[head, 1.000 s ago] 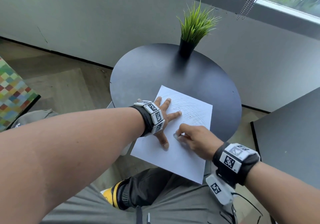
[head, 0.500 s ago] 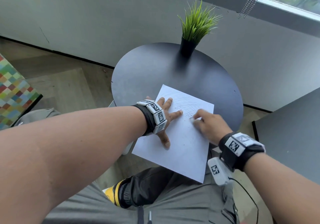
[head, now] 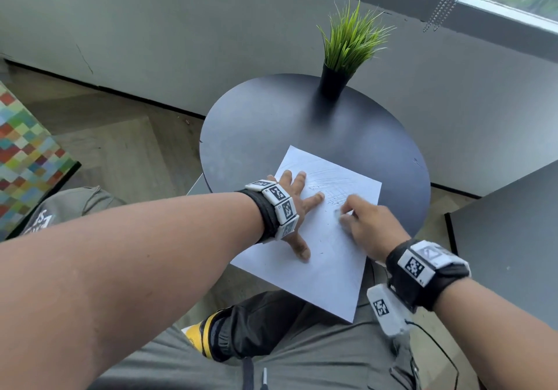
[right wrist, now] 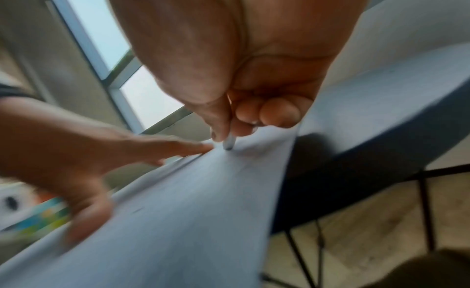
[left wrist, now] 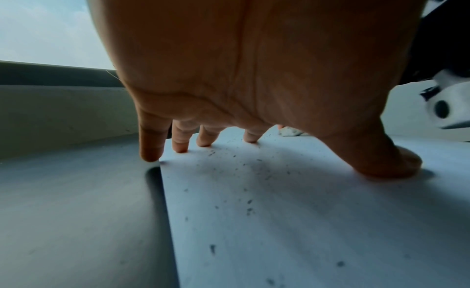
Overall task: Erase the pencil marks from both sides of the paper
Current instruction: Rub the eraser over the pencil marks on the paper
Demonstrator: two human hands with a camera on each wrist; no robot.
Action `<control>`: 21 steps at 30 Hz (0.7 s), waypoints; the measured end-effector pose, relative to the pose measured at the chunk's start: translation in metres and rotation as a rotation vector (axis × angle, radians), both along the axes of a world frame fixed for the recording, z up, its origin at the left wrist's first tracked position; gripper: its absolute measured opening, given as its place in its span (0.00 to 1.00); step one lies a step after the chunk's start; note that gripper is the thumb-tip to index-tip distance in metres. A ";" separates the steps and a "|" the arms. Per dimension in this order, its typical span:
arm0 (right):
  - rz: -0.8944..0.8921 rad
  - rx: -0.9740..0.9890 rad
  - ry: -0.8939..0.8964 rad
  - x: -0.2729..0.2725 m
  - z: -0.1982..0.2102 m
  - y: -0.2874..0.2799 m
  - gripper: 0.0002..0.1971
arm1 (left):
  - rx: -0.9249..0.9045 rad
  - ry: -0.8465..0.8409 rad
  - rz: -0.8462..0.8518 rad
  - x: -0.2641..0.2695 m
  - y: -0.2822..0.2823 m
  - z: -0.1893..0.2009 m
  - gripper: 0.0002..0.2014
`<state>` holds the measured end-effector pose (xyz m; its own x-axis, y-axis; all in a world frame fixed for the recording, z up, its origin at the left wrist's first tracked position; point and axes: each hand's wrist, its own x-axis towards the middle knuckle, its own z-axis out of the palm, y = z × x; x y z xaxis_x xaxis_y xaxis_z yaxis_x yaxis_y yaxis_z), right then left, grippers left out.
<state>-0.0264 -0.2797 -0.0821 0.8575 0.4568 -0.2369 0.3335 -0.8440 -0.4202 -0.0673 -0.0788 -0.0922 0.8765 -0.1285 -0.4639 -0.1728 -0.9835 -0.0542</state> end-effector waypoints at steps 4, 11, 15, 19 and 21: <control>0.222 -0.027 0.086 -0.023 -0.003 0.005 0.05 | -0.005 -0.008 -0.005 -0.001 0.000 0.000 0.69; 0.105 -0.020 0.024 -0.016 -0.003 0.003 0.07 | -0.006 0.000 0.006 -0.001 -0.002 0.003 0.68; 0.146 -0.024 0.054 -0.020 -0.003 0.002 0.05 | -0.017 0.013 -0.001 0.003 -0.004 0.004 0.67; -0.111 0.021 0.028 0.008 -0.001 -0.011 0.07 | -0.009 0.028 0.004 0.004 -0.006 0.006 0.66; -0.003 0.018 0.040 -0.010 -0.003 -0.006 0.07 | -0.008 0.019 -0.003 0.004 -0.006 0.005 0.66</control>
